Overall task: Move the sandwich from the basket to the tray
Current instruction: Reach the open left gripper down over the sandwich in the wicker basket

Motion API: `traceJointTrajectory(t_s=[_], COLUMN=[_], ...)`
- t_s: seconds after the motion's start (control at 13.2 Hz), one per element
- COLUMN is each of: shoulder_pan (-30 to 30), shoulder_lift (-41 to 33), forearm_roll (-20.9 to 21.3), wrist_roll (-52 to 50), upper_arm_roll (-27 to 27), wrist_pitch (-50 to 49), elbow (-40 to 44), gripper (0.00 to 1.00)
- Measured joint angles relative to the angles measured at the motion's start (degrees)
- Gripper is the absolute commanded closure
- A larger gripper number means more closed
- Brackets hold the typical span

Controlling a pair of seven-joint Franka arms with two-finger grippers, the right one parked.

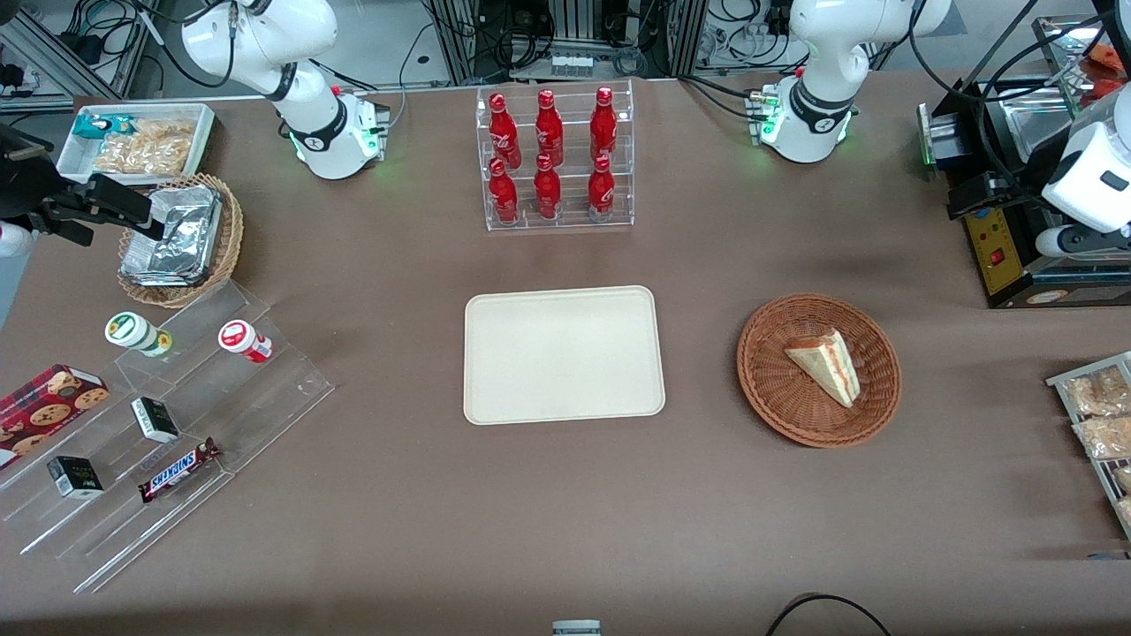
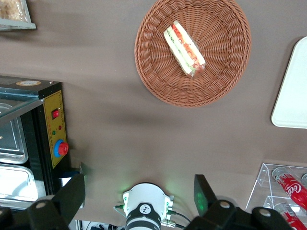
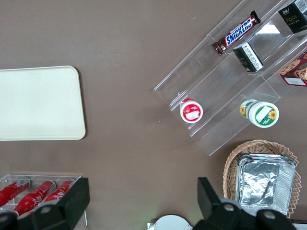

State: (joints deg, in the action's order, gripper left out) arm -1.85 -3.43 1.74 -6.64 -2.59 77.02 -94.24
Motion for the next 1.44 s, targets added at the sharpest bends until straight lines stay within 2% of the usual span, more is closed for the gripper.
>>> traceJointTrajectory(t_s=[0.61,1.13,1.44], shoulder_pan=[0.2,0.5,0.9], shoulder_lift=[3.5,5.9,7.0], forearm_roll=[0.0,-0.1,-0.1], wrist_roll=[0.4,0.3,-5.8], upper_arm_roll=[-0.1,-0.4,-0.4], wrist_pitch=[6.6,31.1,39.0], elbow=[-2.1,-20.2,-25.7], gripper=[0.0,0.0,0.0])
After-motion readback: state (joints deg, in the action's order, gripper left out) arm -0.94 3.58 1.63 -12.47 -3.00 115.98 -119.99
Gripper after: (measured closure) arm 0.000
